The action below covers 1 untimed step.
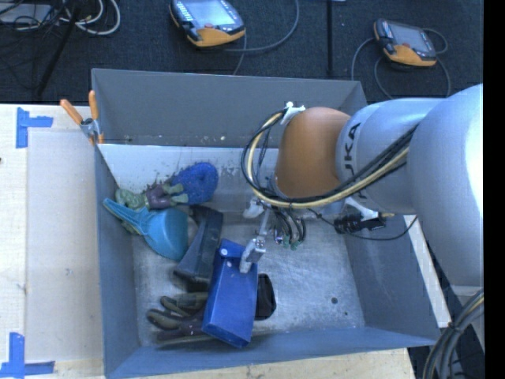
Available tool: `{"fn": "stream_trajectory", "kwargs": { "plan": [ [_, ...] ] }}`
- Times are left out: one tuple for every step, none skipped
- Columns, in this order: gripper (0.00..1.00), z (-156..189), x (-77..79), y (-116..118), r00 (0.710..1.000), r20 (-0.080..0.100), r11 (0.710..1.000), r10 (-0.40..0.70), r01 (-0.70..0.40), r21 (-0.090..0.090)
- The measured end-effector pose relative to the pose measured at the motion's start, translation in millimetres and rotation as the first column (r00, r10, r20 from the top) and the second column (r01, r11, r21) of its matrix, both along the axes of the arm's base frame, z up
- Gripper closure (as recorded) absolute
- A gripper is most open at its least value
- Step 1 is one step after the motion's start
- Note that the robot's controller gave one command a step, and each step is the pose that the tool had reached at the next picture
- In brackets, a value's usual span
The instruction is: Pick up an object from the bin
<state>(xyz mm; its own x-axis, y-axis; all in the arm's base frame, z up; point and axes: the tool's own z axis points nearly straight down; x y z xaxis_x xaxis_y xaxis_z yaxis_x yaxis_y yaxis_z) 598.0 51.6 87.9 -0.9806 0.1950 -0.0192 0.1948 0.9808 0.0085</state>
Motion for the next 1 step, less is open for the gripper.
{"fn": "stream_trajectory", "kwargs": {
  "plan": [
    [1.00,-3.0,-3.4,0.1,1.000,-0.007,1.000,-0.003,0.003,-0.002]
  ]
}}
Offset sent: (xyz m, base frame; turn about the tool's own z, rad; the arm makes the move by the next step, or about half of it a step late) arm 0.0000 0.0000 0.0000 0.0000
